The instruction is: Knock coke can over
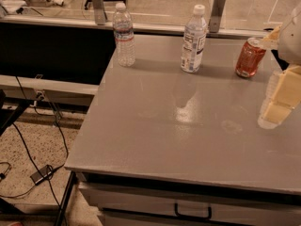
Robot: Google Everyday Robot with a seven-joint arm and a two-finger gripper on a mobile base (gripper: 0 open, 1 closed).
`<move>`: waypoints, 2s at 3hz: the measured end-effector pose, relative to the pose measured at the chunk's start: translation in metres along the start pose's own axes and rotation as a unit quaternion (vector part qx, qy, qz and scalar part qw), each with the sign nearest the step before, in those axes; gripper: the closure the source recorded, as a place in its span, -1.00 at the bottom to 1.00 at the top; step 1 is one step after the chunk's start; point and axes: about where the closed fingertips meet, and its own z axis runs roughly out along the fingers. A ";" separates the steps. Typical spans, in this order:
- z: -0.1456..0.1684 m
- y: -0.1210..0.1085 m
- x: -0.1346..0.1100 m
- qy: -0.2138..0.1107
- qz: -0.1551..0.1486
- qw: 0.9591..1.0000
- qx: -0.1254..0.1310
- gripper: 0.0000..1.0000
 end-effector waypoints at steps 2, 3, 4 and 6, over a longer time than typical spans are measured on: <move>0.001 -0.032 0.007 -0.018 0.012 1.000 0.010 -1.00; 0.001 -0.086 0.026 -0.070 0.035 0.996 0.041 -1.00; 0.001 -0.141 0.038 -0.138 0.056 0.985 0.085 -1.00; 0.043 -0.221 0.058 -0.244 0.133 0.951 0.132 -1.00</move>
Offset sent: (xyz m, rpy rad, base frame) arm 0.0781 -0.0484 0.0111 0.1057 -0.0550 -0.0586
